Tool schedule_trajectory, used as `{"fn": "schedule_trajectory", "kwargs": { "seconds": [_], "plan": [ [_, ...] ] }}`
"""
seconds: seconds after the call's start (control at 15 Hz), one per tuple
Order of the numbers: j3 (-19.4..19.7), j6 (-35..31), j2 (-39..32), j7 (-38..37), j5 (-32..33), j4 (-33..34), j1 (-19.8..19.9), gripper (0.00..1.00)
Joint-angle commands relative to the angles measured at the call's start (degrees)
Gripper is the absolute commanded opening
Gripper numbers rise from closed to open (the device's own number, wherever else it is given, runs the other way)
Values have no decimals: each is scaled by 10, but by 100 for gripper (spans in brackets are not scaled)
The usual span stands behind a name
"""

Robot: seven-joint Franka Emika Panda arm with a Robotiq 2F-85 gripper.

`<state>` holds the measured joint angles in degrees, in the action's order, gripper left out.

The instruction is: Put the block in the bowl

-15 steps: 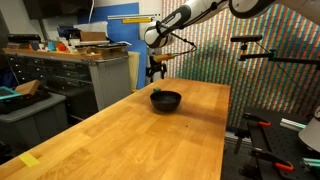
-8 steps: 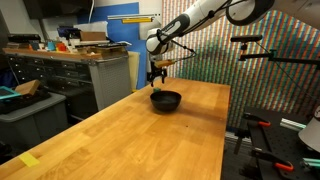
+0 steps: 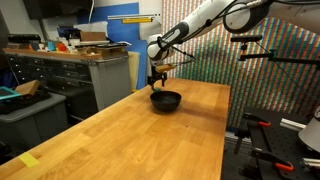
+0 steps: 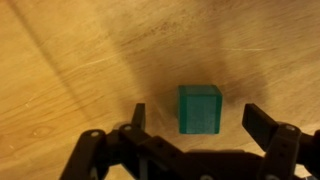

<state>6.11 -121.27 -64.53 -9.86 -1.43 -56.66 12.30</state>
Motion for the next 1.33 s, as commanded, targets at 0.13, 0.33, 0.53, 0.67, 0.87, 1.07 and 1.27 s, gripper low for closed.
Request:
{"fn": "schedule_trajectory", "kwargs": {
  "seconds": [0.13, 0.33, 0.53, 0.67, 0.87, 1.07, 1.27],
  "plan": [
    [-8, 1, -45, 31, -6, 68, 7, 58],
    [-10, 5, -53, 38, -6, 79, 8, 35],
    [-11, 9, -52, 39, -8, 81, 8, 18],
    [-15, 7, -42, 40, -8, 71, 8, 18],
    [-13, 10, -28, 39, -5, 67, 7, 18],
    [-10, 15, -7, 37, -2, 62, 3, 18],
    [-7, 17, 16, 30, 0, 50, -1, 18]
  ]
}}
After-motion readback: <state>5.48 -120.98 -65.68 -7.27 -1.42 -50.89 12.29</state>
